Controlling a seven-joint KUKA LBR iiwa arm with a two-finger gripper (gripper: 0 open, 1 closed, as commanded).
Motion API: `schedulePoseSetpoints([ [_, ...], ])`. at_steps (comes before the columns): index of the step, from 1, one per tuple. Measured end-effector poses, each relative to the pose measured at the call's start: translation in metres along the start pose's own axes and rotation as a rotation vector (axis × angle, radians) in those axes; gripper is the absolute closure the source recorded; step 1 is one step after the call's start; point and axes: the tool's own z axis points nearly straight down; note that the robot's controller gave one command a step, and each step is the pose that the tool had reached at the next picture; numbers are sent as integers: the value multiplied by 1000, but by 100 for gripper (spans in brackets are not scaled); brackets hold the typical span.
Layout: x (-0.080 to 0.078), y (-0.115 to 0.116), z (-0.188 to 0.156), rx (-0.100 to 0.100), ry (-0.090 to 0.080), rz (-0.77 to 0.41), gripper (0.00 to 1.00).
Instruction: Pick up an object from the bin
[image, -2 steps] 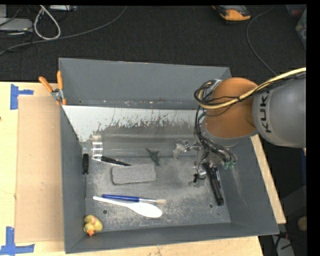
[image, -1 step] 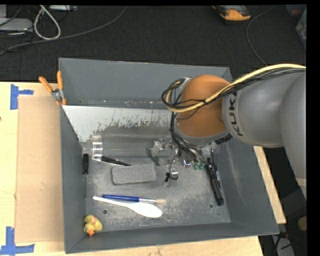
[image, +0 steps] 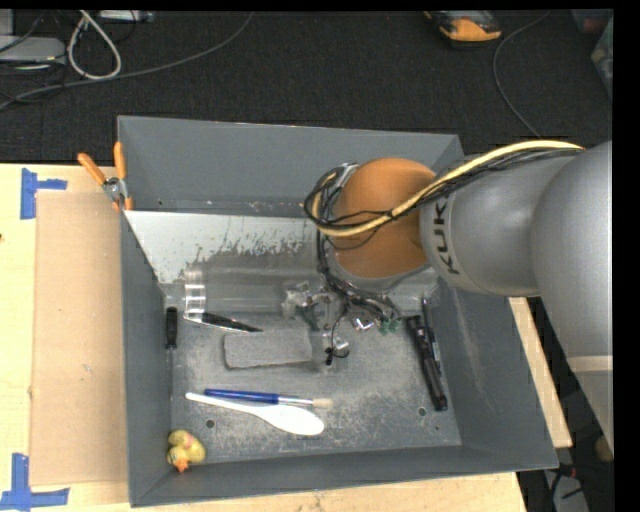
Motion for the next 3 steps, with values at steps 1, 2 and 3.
schedulePoseSetpoints([
  [1, -21, 52, 21, -8, -5, 310, 100],
  [2, -21, 52, 21, -8, -5, 310, 100],
  [3, -18, 53, -12, -9, 6, 309, 100],
])
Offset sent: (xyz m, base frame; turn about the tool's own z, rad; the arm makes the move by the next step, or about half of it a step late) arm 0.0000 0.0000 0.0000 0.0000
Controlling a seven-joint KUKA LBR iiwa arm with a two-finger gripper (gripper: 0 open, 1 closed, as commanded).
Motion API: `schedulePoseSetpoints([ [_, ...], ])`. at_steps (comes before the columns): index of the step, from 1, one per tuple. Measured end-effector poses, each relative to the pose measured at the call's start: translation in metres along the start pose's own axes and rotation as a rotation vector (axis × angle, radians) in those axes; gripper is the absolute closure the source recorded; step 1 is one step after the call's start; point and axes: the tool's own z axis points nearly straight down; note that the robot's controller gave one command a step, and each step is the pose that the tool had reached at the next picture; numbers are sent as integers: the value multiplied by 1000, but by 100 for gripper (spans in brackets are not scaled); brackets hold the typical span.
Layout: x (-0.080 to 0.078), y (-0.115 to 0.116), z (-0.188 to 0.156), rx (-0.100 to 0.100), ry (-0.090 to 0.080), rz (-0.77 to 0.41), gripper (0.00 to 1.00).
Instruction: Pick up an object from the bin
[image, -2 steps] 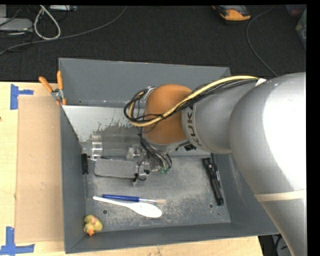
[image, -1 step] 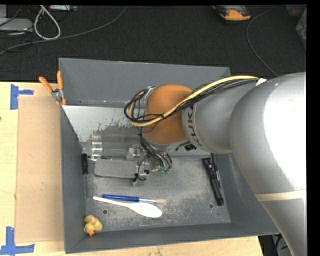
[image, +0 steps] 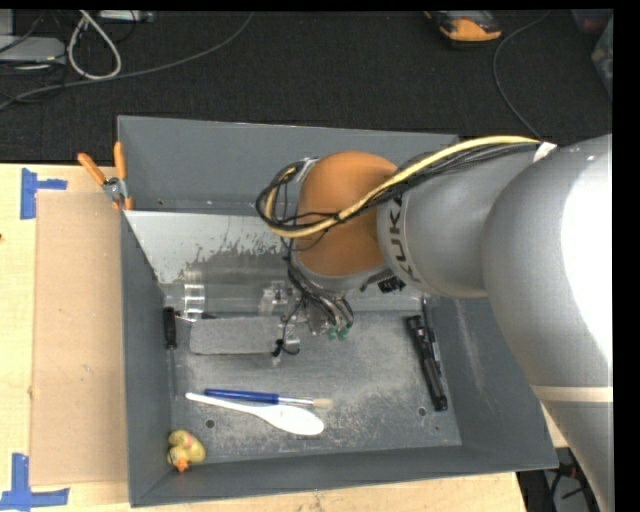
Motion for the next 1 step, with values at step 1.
schedulePoseSetpoints([
  [1, -3, 1, -30, -1, -10, -1, 100],
])
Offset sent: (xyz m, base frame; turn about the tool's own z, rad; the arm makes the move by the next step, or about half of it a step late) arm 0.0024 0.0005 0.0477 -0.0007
